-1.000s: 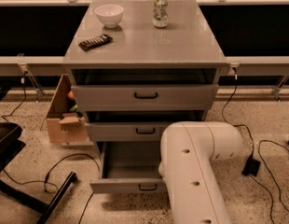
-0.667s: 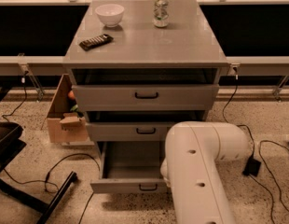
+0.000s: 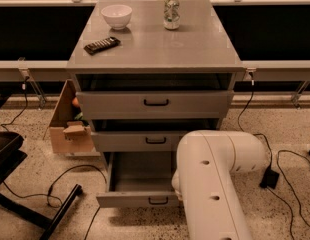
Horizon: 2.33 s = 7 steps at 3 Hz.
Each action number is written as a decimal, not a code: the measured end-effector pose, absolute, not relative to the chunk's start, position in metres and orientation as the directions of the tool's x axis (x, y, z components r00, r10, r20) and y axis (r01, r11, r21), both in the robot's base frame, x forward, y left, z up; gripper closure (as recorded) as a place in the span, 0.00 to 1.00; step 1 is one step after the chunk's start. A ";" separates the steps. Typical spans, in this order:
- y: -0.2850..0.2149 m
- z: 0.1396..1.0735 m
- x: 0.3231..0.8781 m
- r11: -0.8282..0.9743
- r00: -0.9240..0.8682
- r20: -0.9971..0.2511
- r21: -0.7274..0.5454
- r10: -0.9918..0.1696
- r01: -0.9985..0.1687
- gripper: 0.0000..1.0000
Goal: Open bottom drawer
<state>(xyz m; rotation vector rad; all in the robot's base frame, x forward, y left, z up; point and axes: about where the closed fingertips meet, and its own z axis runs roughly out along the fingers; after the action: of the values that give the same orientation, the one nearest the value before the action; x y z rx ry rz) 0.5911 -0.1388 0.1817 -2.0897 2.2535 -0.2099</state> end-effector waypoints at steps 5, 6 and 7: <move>-0.144 0.159 0.540 0.127 -0.131 0.063 -0.061 -0.989 -0.990 0.26; -0.127 0.163 0.506 0.115 -0.117 0.093 -0.020 -0.989 -0.993 0.50; -0.127 0.171 0.506 0.115 -0.116 0.093 -0.020 -0.989 -0.993 0.73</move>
Offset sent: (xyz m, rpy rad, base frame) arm 0.0000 0.0000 0.0000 0.0000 0.0000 0.0000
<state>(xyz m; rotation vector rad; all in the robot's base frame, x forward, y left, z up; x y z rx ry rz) 0.5065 -0.1272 0.1705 -2.1247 2.3873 -0.1225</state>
